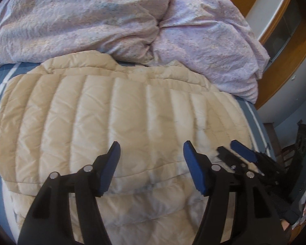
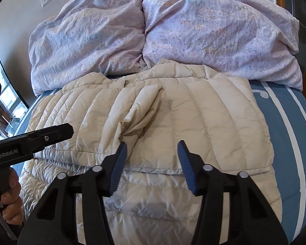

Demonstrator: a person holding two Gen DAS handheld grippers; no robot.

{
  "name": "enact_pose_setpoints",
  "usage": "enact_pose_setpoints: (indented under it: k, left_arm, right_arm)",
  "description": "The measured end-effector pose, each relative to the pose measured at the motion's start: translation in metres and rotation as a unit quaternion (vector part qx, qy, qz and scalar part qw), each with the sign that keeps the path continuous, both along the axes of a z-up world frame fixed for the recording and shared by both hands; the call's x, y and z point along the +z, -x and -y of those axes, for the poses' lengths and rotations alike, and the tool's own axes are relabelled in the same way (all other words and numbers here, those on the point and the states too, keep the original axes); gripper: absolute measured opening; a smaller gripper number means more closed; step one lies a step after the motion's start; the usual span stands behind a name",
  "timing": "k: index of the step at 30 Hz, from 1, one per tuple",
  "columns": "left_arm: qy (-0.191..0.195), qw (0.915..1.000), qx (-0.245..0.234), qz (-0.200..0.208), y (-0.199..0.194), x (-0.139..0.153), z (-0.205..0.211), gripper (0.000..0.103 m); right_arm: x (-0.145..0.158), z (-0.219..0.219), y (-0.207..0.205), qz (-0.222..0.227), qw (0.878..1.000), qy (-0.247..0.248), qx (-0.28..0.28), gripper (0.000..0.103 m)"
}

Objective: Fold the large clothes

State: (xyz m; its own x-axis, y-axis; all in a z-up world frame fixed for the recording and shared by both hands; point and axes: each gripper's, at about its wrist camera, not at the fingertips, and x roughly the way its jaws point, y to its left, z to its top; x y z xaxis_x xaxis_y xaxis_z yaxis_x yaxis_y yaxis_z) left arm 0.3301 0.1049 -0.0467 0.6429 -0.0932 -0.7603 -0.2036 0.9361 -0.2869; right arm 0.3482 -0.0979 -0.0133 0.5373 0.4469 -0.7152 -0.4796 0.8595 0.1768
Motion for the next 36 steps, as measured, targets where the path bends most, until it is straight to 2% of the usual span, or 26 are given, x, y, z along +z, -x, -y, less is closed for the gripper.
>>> enact_pose_setpoints:
  k: [7, 9, 13, 19, 23, 24, 27, 29, 31, 36]
  left_arm:
    - [-0.037, 0.9987, 0.03, -0.017, 0.008, -0.009, -0.018, 0.064]
    - [-0.046, 0.9981, 0.036, -0.02, 0.012, -0.011, -0.024, 0.064]
    - [-0.055, 0.9969, 0.049, -0.025, 0.018, -0.015, -0.034, 0.064]
    - [-0.053, 0.9959, 0.065, -0.035, 0.027, -0.023, -0.046, 0.064]
    - [-0.06, 0.995, 0.073, -0.033, 0.04, -0.022, -0.051, 0.064]
    - [-0.062, 0.9945, 0.077, -0.033, 0.042, -0.022, -0.053, 0.065]
    - [-0.06, 0.9938, 0.087, -0.034, 0.05, -0.022, -0.06, 0.066]
    - [-0.058, 0.9931, 0.095, -0.036, 0.054, -0.023, -0.066, 0.066]
    - [-0.056, 0.9928, 0.1, -0.037, 0.058, -0.024, -0.07, 0.066]
    - [-0.062, 0.9913, 0.11, -0.037, 0.07, -0.023, -0.078, 0.066]
  right_arm:
    - [-0.01, -0.015, -0.006, -0.011, 1.0, 0.006, -0.005, 0.049]
    - [-0.008, -0.009, -0.007, -0.015, 0.999, -0.025, -0.013, 0.049]
    - [-0.001, -0.002, -0.008, -0.016, 0.998, -0.054, -0.019, 0.049]
    - [-0.013, -0.026, -0.003, -0.019, 1.0, 0.005, -0.006, 0.049]
    - [-0.008, -0.009, -0.006, -0.033, 0.997, -0.056, -0.029, 0.049]
    - [-0.007, -0.009, -0.005, -0.032, 0.997, -0.058, -0.027, 0.049]
    - [-0.01, -0.021, -0.002, -0.025, 0.999, -0.016, -0.017, 0.049]
    - [-0.023, -0.033, -0.002, -0.021, 0.999, 0.042, -0.027, 0.049]
    - [-0.036, -0.04, -0.005, -0.026, 0.996, 0.077, -0.034, 0.049]
    - [-0.054, -0.051, -0.007, -0.006, 0.99, 0.134, -0.039, 0.049]
